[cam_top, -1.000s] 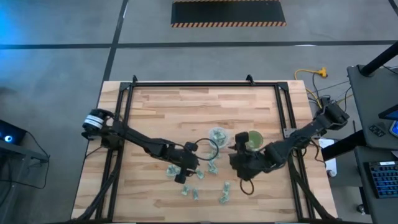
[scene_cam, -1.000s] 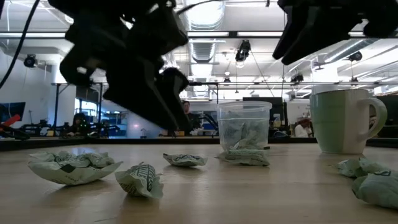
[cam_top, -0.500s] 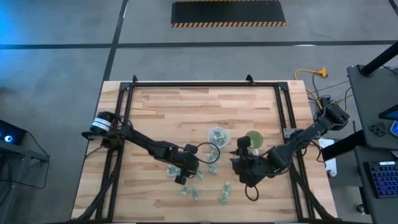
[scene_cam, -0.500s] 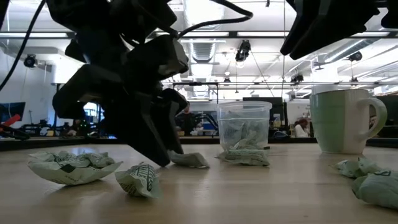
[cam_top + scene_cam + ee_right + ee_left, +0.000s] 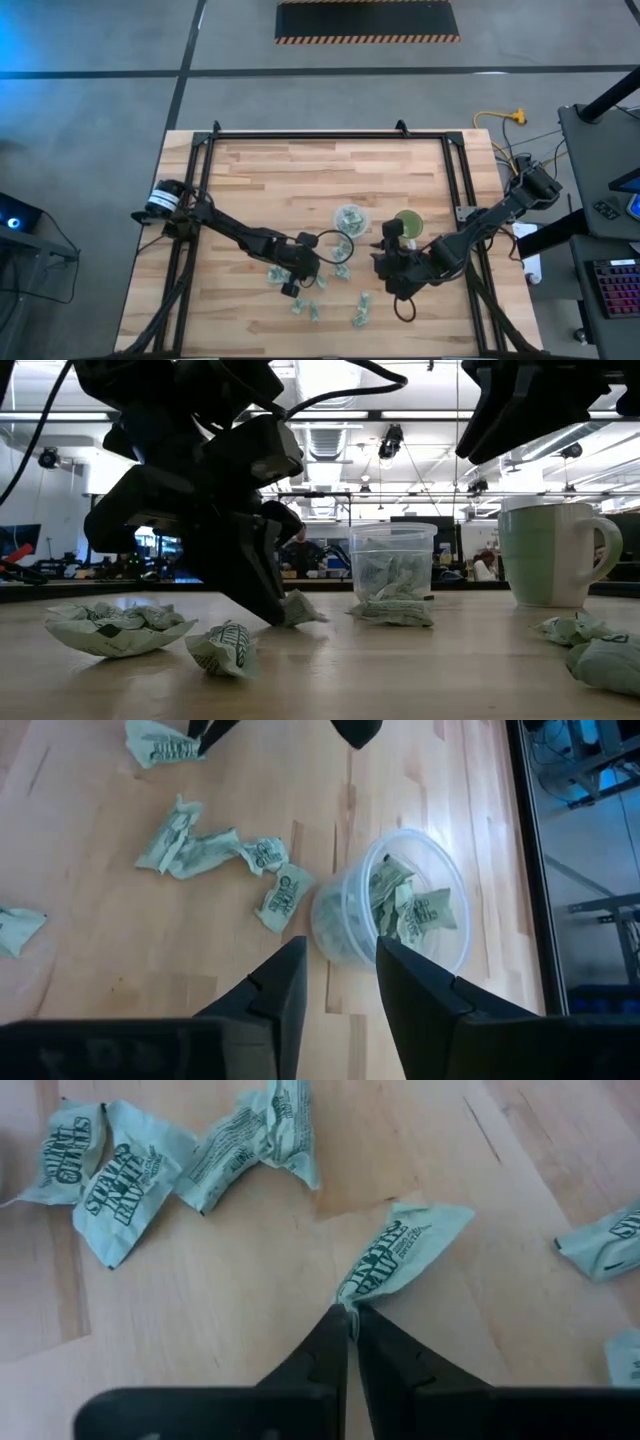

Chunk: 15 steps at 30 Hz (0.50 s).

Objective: Pick and place Stevia / Truvia into bins
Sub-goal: Put the green stevia packet into the transparent container

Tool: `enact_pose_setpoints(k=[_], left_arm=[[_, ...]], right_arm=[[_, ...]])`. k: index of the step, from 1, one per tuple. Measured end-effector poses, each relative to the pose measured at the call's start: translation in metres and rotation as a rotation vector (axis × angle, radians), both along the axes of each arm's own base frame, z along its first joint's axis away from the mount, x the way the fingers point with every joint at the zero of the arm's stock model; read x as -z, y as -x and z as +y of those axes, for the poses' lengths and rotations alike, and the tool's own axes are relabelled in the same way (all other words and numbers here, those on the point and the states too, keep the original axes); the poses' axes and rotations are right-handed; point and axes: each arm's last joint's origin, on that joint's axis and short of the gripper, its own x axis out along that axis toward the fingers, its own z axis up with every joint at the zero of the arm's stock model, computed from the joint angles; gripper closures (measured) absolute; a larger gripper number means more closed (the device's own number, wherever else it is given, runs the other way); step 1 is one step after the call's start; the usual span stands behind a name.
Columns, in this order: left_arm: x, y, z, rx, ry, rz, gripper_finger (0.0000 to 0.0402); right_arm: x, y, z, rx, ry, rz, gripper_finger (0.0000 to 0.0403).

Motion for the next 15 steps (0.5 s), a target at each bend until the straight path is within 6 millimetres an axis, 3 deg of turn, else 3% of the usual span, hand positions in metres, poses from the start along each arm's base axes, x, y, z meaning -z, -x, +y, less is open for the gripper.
enact_pose_setpoints(k=[6, 15], left_arm=[[-0.015, 0.002, 0.003, -0.036, -0.068, -0.055, 0.04], [-0.071, 0.005, 0.022, -0.31, -0.403, -0.334, 0.0401]], right_arm=[[0.005, 0.002, -0.001, 0.002, 0.008, 0.014, 0.029], [0.005, 0.002, -0.001, 0.001, 0.008, 0.013, 0.0296]])
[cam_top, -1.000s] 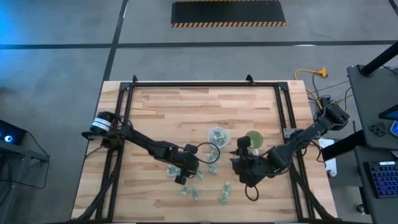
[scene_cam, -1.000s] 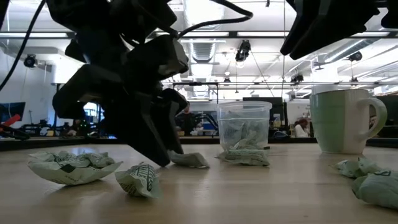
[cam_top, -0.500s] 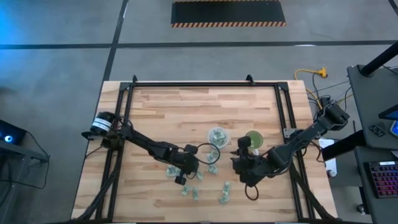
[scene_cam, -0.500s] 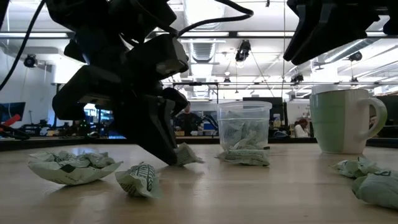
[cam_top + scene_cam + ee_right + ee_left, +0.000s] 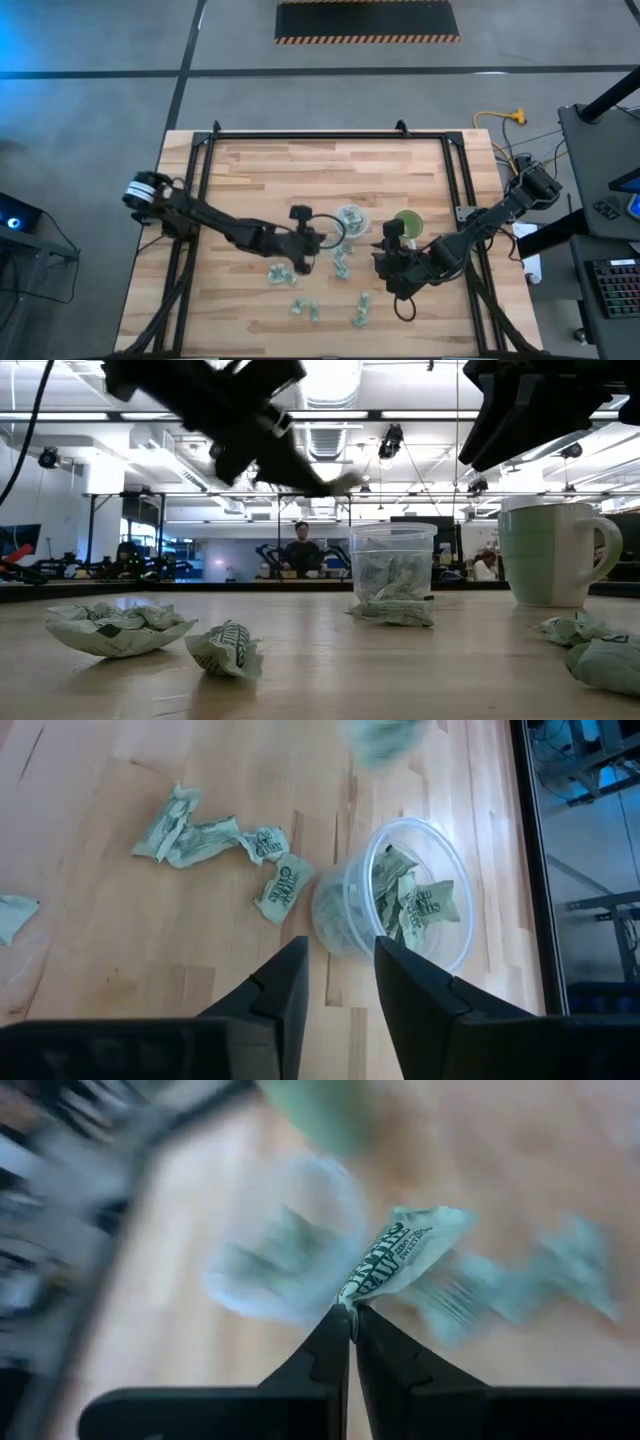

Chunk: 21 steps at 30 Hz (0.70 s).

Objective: Pick and place Stevia / Truvia into bins
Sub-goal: Put the green stevia packet into the transparent container

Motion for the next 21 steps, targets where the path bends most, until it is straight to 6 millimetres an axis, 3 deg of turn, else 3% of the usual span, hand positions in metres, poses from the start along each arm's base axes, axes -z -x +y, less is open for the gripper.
enact_pose_setpoints(k=[5, 10, 15, 21], left_arm=[[-0.014, -0.014, 0.021, -0.017, -0.075, -0.128, 0.0401], [-0.019, -0.028, 0.049, 0.013, -0.058, -0.143, 0.0401], [-0.013, -0.037, 0.067, 0.055, -0.012, -0.121, 0.0401], [-0.003, -0.048, 0.072, 0.081, 0.008, -0.084, 0.0401]], right_arm=[[0.0, 0.0, 0.0, 0.0, 0.0, 0.0, 0.0302], [0.0, 0.0, 0.0, 0.004, -0.003, -0.002, 0.0305], [0.001, 0.0, 0.0, 0.006, -0.003, 0.0, 0.0303], [0.001, 0.001, 0.0, 0.006, -0.002, 0.001, 0.0308]])
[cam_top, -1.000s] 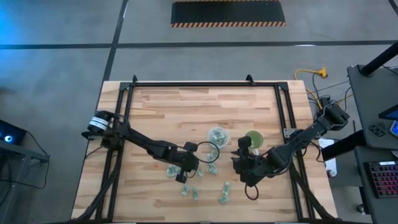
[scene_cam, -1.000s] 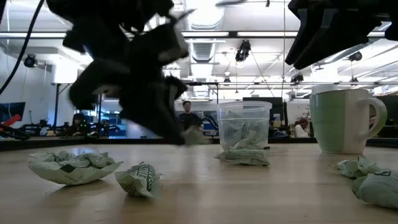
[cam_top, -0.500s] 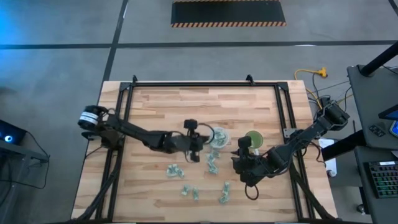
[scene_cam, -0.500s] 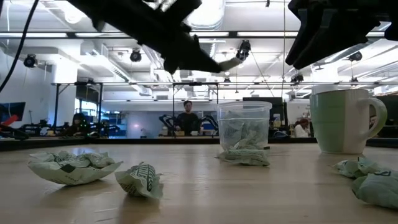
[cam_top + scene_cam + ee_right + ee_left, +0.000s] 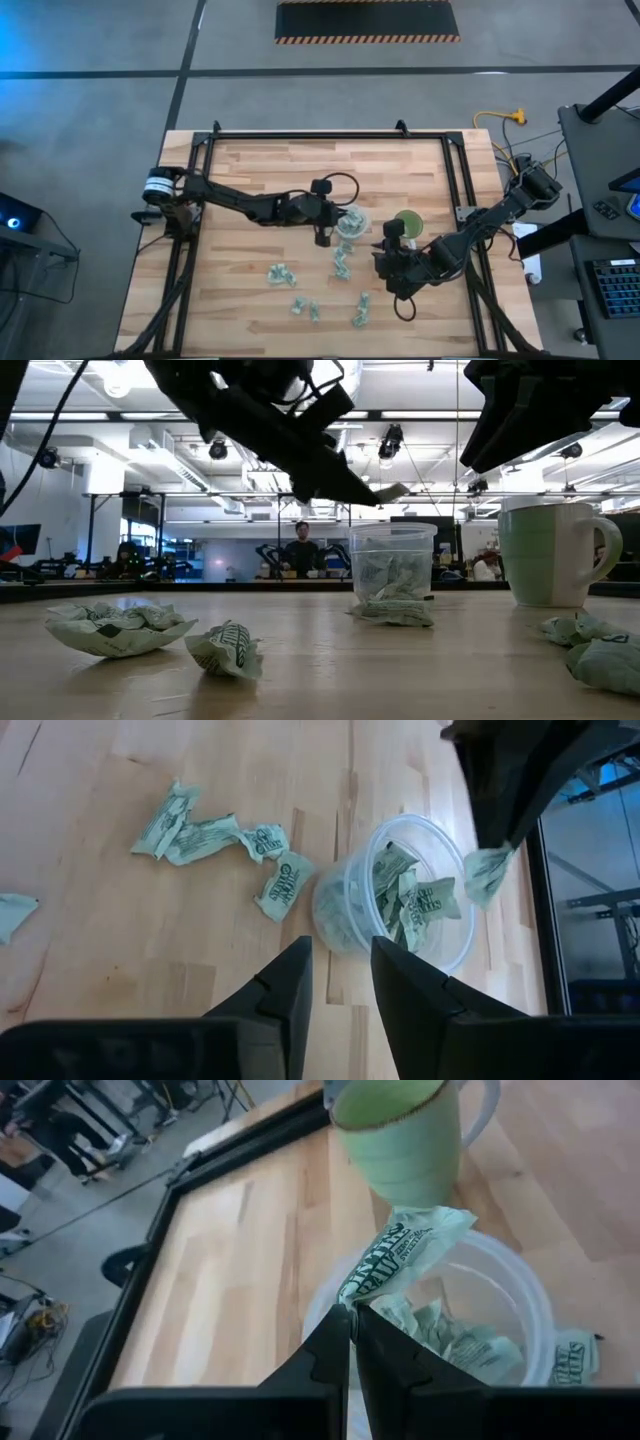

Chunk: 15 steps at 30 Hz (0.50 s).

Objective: Pick and place Stevia / Truvia into bins
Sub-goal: Put the green stevia packet into the transparent container

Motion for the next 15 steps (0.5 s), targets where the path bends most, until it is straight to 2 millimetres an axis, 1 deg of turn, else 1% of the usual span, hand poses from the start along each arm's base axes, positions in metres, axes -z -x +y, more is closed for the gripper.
enact_pose_setpoints(k=[6, 8, 11, 15], left_arm=[[0.0041, -0.0031, -0.0003, 0.005, -0.001, 0.013, 0.0401], [0.005, -0.0027, -0.0002, 0.011, -0.015, 0.026, 0.0394], [0.0056, -0.0025, -0.0005, 0.013, -0.017, 0.034, 0.0363], [0.0052, -0.0027, -0.0005, 0.011, -0.014, 0.031, 0.0307]], right_arm=[[0.0, 0.0, 0.0, 0.0, 0.0, 0.0, 0.0315], [0.0001, 0.0001, 0.0, 0.0, 0.001, 0.001, 0.0316], [0.0003, 0.0001, -0.0001, 0.0, 0.001, 0.001, 0.0319], [0.0004, 0.0002, -0.0001, 0.0, 0.001, 0.001, 0.0322]])
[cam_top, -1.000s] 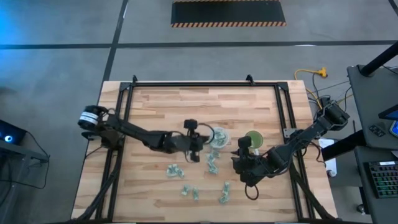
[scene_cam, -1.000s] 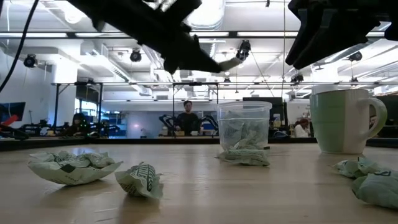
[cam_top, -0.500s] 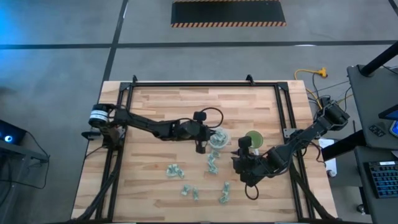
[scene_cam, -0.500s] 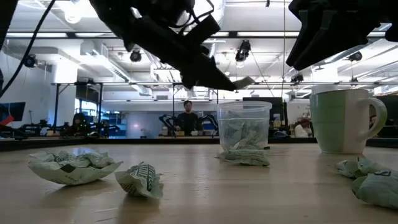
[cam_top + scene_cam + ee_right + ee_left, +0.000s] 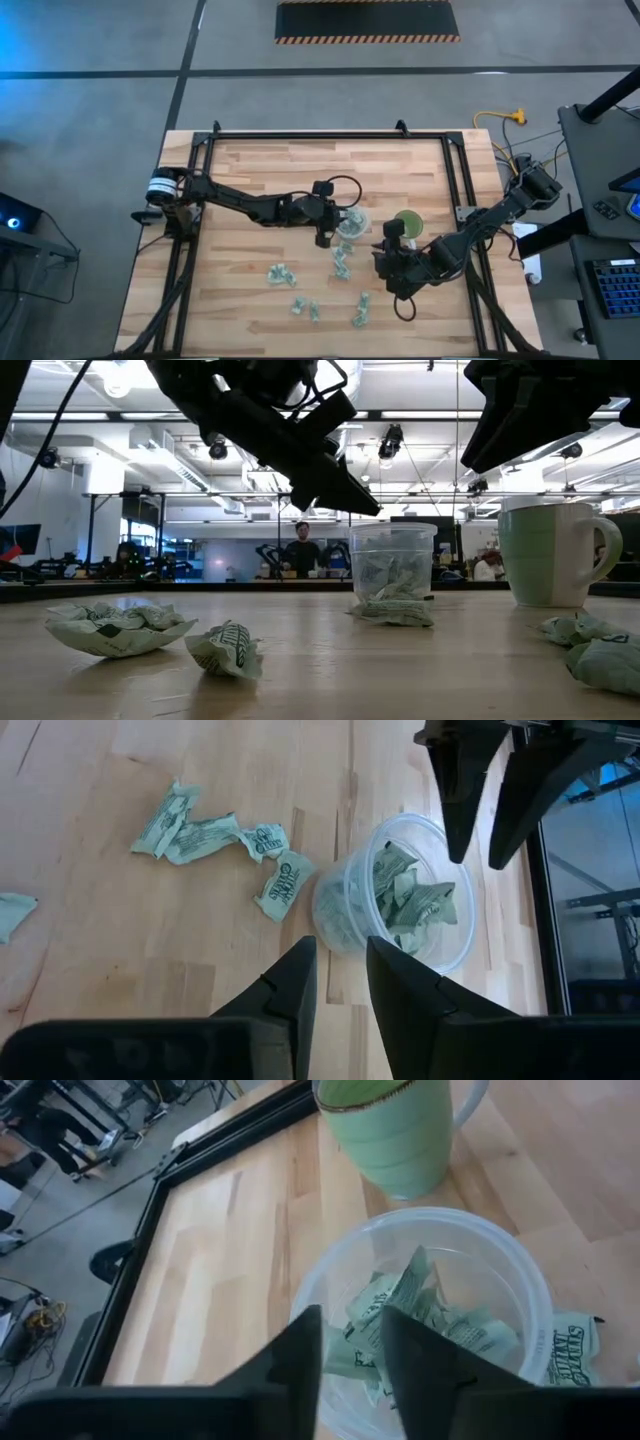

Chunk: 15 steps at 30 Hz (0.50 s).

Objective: Pick and place Stevia / Truvia into bins
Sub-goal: Put the green stevia packet into the transparent container

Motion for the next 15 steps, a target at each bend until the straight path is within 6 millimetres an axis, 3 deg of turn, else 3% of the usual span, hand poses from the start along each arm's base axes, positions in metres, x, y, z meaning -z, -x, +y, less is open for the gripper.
enact_pose_setpoints(k=[7, 15], left_arm=[[-0.005, 0.006, -0.003, -0.067, -0.042, 0.033, 0.0233], [-0.021, 0.043, -0.025, -0.065, 0.137, 0.234, 0.0221]], right_arm=[[0.0, 0.0, 0.0, 0.009, -0.008, -0.005, 0.0317], [0.001, 0.0, 0.0, 0.01, -0.01, -0.004, 0.0326]])
